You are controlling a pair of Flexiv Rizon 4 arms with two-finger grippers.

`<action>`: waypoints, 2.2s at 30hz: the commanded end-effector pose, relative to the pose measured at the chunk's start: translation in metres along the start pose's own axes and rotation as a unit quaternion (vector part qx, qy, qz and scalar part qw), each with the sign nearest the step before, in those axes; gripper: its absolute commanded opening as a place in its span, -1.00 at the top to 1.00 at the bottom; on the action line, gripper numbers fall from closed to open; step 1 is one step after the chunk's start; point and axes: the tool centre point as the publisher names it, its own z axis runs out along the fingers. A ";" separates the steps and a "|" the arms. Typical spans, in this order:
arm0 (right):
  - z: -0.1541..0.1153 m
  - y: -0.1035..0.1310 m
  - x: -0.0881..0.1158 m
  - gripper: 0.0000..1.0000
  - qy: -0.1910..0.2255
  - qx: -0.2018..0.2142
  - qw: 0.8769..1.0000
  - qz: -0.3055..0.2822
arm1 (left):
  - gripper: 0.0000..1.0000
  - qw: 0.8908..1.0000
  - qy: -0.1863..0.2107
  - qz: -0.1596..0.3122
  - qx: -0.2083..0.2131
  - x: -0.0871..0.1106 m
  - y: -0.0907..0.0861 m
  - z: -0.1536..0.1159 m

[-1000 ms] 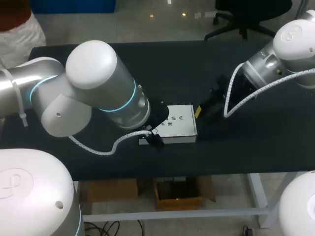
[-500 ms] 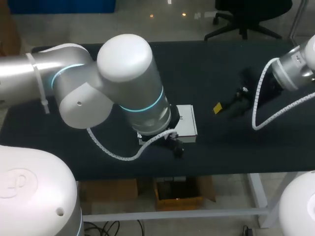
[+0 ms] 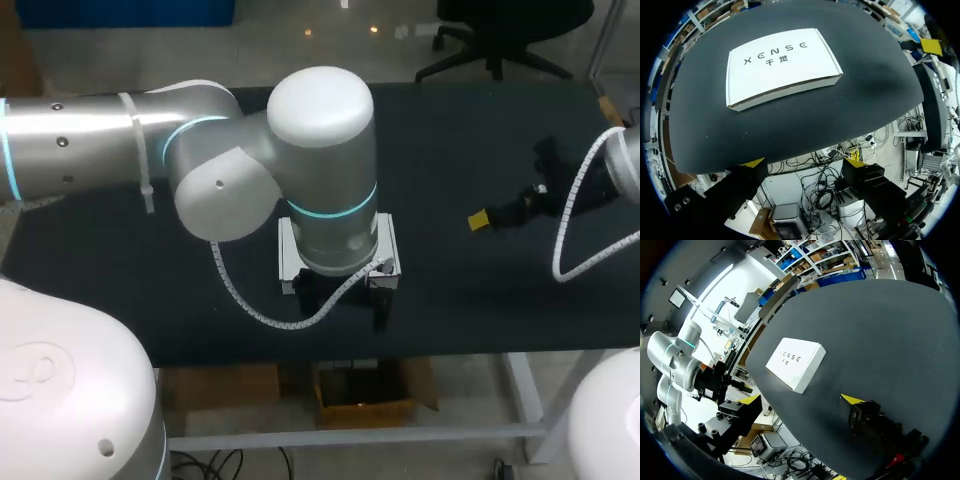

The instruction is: Assemble the packaging by folding the flat box into shape, placing the metal phone stand inside, and closing the box properly

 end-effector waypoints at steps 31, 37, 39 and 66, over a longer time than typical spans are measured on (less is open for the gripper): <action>-0.021 0.023 -0.027 -1.00 0.014 -0.147 0.971 -0.190 | -1.00 0.990 -0.084 -0.111 0.031 0.013 -0.012 0.040; -0.015 0.028 -0.031 -1.00 0.004 -0.138 0.966 -0.219 | -1.00 0.988 -0.058 -0.133 0.043 0.000 -0.028 0.042; -0.014 0.031 -0.034 -1.00 0.001 -0.133 0.965 -0.227 | -1.00 0.989 -0.053 -0.135 0.038 -0.006 -0.037 0.043; -0.014 0.031 -0.034 -1.00 0.001 -0.133 0.965 -0.227 | -1.00 0.987 -0.017 -0.159 0.003 -0.040 -0.107 0.066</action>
